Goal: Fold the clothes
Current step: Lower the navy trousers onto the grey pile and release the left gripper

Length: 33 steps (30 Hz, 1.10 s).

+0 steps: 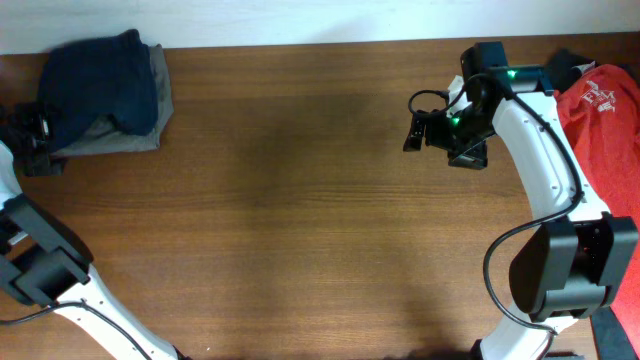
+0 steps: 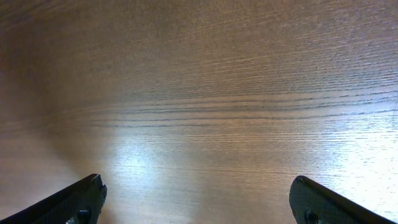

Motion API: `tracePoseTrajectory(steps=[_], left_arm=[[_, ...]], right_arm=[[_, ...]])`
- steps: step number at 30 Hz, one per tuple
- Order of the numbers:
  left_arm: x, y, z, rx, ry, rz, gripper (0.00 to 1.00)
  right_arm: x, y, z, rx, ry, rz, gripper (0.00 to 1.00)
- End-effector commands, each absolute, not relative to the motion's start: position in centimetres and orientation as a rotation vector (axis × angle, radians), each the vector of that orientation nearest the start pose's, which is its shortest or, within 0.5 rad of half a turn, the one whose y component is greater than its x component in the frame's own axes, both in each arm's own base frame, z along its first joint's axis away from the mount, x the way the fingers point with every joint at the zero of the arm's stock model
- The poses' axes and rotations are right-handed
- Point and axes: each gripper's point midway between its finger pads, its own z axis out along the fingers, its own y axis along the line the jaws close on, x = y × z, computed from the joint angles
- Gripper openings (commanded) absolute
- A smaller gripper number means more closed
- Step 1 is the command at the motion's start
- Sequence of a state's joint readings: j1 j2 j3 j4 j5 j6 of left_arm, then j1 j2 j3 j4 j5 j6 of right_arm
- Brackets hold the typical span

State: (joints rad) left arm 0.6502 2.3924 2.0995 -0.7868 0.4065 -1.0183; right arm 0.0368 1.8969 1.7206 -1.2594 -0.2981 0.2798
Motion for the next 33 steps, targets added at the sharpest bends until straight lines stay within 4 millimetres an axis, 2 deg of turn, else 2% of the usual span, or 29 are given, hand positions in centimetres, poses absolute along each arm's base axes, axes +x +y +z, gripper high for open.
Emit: tracePoseTrajectory(steps=[1,5,6,7,9,12,14,15,16,21,26,30,31,33], left_arm=[[50.6,29.4,6.2,-1.883,1.871,-0.693,0.96],[51.4,29.9,6.8,-1.836,1.849,-0.693,0.92],[51.4,29.9,6.8,-1.834,1.849,-0.692,0.81],[51.4,29.9,6.8,-1.833,1.849,-0.692,0.75],[51.5,29.9,6.8,-1.833,1.850,-0.691,0.48],[51.7,30.1,7.0,-1.815,1.847,-0.689,0.38],[51.9,30.4,7.3,-1.761,1.863,-0.674,0.27],[52.0,30.8,7.5,-1.726,1.873,-0.662,0.10],[52.0,30.9,7.6,-1.710,1.879,-0.654,0.01],[51.9,32.9,9.0,-1.611,1.897,-0.541,0.01],[52.4,34.1,12.4,-1.458,1.941,-0.420,0.01],[51.7,35.9,15.6,-1.421,1.934,-0.231,0.01],[51.1,36.9,16.2,-1.419,1.931,-0.135,0.01],[50.3,38.2,16.3,-1.419,1.932,-0.014,0.01]], right_arm=[[38.6,6.4,16.1,0.311,2.958,0.495,0.99],[38.5,6.4,16.1,0.311,2.959,0.495,0.99],[38.5,6.4,16.1,0.311,2.959,0.494,0.99],[38.5,6.4,16.1,0.311,2.959,0.495,0.99],[38.5,6.4,16.1,0.311,2.959,0.494,0.99],[38.5,6.4,16.1,0.311,2.959,0.494,0.99],[38.5,6.4,16.1,0.311,2.959,0.494,0.99],[38.5,6.4,16.1,0.311,2.960,0.494,0.99],[38.5,6.4,16.1,0.310,2.959,0.494,0.99],[38.5,6.4,16.1,0.310,2.959,0.494,0.99],[38.7,6.4,16.1,0.304,2.951,0.494,0.99],[38.8,6.4,16.1,0.303,2.949,0.494,0.99],[38.8,6.4,16.1,0.303,2.949,0.494,0.99],[38.8,6.4,16.1,0.303,2.949,0.494,0.99]])
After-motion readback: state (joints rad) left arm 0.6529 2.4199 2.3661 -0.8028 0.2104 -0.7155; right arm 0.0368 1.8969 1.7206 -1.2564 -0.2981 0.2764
